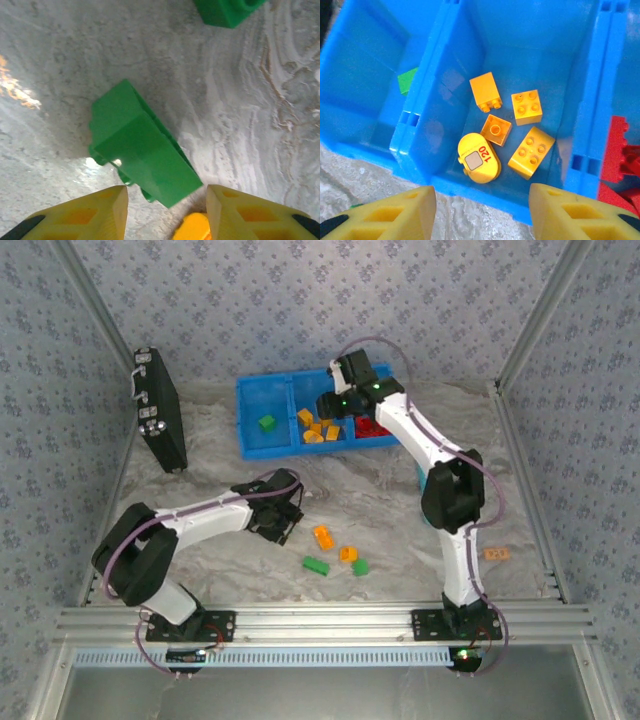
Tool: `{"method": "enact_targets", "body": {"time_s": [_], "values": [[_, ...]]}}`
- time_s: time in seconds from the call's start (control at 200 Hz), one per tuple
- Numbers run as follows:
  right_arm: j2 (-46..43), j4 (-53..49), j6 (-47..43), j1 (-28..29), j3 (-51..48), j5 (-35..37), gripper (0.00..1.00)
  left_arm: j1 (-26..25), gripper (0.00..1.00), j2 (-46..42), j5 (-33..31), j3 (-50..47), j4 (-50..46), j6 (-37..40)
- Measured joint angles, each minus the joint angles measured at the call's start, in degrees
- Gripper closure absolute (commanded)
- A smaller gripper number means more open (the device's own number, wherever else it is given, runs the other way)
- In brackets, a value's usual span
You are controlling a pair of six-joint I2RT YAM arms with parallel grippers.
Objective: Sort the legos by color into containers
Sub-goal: Pick up the lego from the middle-left of the table.
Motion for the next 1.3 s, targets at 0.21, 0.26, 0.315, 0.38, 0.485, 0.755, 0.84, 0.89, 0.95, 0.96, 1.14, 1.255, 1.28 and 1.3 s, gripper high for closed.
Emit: {"method": "enact_targets", "body": {"time_s": [0.21, 0.26, 0.315, 0.38, 0.485, 0.755, 0.84, 0.89, 0.95, 0.96, 1.14, 1.255, 1.28, 1.3], "values": [[-5.62, 3.30, -0.98, -1.84, -6.97, -2.29, 0.45, -0.37, 0.48, 1.20, -2.05, 2.05, -3.87, -0.74], [-6.08, 3.87, -1.05, -2.23, -8.07, -2.86, 0.45, -0.48, 0.47, 1.53, -2.32, 2.86, -4.37, -0.79], [-6.23, 4.11, -1.09, -2.60, -9.01, -3.43, 0.45, -0.59, 0.44, 1.70, -2.69, 3.41, -4.46, -0.85], [-6.23, 4.26, -1.18, -3.02, -9.70, -4.17, 0.45, -0.68, 0.42, 1.90, -2.86, 3.85, -4.66, -0.98], [-6.23, 4.44, -1.20, -3.65, -10.08, -5.27, 0.45, -0.70, 0.36, 2.21, -3.58, 4.13, -5.42, -1.27], [-6.23, 4.98, -1.25, -4.79, -10.08, -7.30, 0.46, -0.50, 0.35, 2.45, -5.25, 4.15, -7.17, -1.75], [-6.23, 4.98, -1.66, -4.79, -10.08, -7.37, 0.46, -0.09, 0.39, 2.67, -5.29, 4.15, -7.15, -1.86], [-6.25, 4.96, -2.12, -4.79, -10.08, -7.37, 0.46, 0.22, 0.41, 2.80, -5.31, 4.11, -7.08, -1.90], [-6.25, 4.92, -2.56, -4.74, -10.08, -7.37, 0.46, 0.48, 0.44, 3.23, -5.31, 4.04, -6.91, -1.90], [-6.25, 4.92, -2.60, -4.72, -10.08, -7.37, 0.46, 0.52, 0.45, 3.30, -5.31, 4.02, -6.86, -1.90], [-6.58, 4.59, -3.43, -4.61, -10.08, -7.28, 0.46, 0.94, 0.59, 4.48, -5.53, 2.64, -5.75, -2.10], [-7.26, 4.42, -3.85, -4.28, -10.08, -7.06, 0.46, 0.92, 0.71, 4.50, -5.51, 1.81, -5.49, -2.05], [-7.50, 4.35, -4.00, -4.20, -10.08, -7.02, 0.46, 0.92, 0.73, 4.46, -5.49, 1.68, -5.51, -1.97], [-7.76, 4.28, -4.02, -4.11, -10.08, -6.97, 0.45, 0.92, 0.75, 4.46, -5.49, 1.68, -5.64, -1.95]]}}
